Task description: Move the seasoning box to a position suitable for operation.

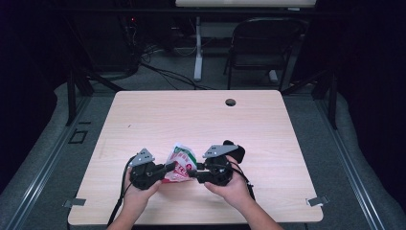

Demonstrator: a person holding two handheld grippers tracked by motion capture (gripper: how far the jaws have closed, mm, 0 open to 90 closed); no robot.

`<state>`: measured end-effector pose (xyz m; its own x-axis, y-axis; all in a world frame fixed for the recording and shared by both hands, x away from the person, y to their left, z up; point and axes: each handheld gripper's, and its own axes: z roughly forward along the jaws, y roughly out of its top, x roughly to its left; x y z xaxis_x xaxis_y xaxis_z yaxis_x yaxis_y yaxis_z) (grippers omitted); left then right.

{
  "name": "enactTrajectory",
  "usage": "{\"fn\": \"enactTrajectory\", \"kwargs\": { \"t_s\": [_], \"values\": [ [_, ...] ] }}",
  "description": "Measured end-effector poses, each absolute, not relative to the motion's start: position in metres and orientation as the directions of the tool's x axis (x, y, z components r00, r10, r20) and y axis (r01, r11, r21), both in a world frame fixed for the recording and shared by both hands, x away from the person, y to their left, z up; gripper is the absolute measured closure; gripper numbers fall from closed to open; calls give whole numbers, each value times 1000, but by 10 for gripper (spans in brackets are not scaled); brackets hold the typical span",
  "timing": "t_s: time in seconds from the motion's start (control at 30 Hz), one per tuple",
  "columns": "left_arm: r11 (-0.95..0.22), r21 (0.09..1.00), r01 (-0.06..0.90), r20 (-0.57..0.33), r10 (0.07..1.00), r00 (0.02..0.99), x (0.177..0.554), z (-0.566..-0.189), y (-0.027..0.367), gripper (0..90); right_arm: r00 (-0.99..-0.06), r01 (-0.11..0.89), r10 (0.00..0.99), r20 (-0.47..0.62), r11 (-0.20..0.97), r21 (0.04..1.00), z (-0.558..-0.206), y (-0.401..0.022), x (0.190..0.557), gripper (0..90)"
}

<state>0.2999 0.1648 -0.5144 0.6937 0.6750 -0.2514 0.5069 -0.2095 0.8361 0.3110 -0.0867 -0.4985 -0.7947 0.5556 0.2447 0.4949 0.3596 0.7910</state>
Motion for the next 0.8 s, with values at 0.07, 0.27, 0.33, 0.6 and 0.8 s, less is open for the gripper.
{"fn": "enactTrajectory", "kwargs": {
  "t_s": [0.07, 0.27, 0.33, 0.6, 0.8],
  "values": [
    [-214, 835, 507, -247, 677, 693, 299, -514, 165, 900, -797, 497, 552, 245, 369, 786, -499, -86, 311, 680],
    [-216, 835, 506, -249, 673, 697, 298, -515, 164, 900, -793, 509, 558, 245, 385, 770, -501, -83, 313, 703],
    [-212, 836, 507, -250, 674, 695, 298, -515, 164, 900, -791, 514, 558, 251, 384, 767, -501, -82, 314, 709],
    [-217, 836, 504, -246, 673, 698, 297, -516, 165, 900, -794, 529, 547, 266, 406, 745, -502, -79, 317, 814],
    [-236, 833, 501, -232, 673, 703, 296, -516, 166, 900, -798, 528, 544, 261, 420, 738, -501, -78, 318, 866]
  ]
}}
